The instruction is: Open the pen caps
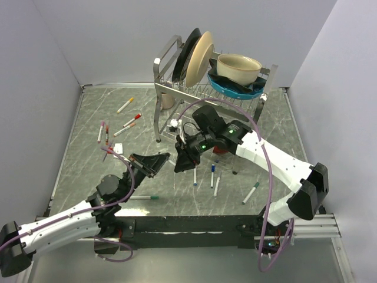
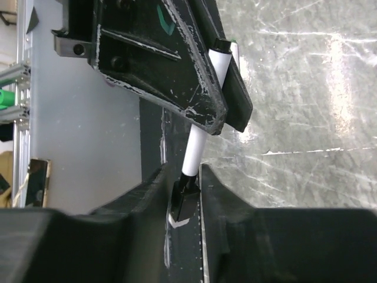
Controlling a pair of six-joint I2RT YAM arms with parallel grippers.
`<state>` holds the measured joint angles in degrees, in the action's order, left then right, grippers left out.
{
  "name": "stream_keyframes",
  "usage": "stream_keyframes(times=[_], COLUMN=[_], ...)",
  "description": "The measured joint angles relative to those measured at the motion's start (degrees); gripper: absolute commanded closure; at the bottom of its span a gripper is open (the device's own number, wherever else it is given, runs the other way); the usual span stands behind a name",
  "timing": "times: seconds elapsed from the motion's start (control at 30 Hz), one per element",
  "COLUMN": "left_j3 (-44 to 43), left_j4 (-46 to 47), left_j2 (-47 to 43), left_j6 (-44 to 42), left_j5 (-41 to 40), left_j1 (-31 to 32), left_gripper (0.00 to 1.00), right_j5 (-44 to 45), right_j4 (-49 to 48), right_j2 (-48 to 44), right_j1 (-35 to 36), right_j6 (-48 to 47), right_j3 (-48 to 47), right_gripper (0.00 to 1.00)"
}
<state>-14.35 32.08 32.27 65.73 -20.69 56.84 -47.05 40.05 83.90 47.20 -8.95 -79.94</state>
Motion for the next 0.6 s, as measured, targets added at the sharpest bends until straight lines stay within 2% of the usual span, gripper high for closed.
stream_keyframes(times=[0.03,0.07,0.1,0.37,0.53,0.6], left_j3=[0.04,0.13,0.24,1.05,-1.6,-3.1], left_j4=[-0.22,-0.31,-0.46,-6.01,-15.15,-18.67], left_j2=[-0.24,-0.52,-0.96,-7.26,-11.23,-12.85], left_j6=[0.02,0.07,0.13,1.51,0.98,-0.2], left_j5=[-0.09,-0.17,-0.22,-3.96,-9.14,-15.02], left_j1=[0.0,0.0,0.0,0.94,1.66,1.31], left_gripper=[0.99,0.99,0.99,0.99,0.99,0.99], right_j5=[-0.11,-0.24,-0.35,-0.26,1.25,2.03], right_j4=[0.04,0.02,-0.02,-2.21,-6.23,-4.28], right_j2=[0.2,0.26,0.28,0.44,0.92,0.98], right_j1=[0.0,0.0,0.0,0.79,1.53,1.44], right_j6=[0.09,0.2,0.42,-0.09,-1.27,-1.81], right_j3=[0.02,0.02,0.04,0.13,0.48,0.61], right_gripper=[0.8,0.94,0.99,1.0,1.0,1.0])
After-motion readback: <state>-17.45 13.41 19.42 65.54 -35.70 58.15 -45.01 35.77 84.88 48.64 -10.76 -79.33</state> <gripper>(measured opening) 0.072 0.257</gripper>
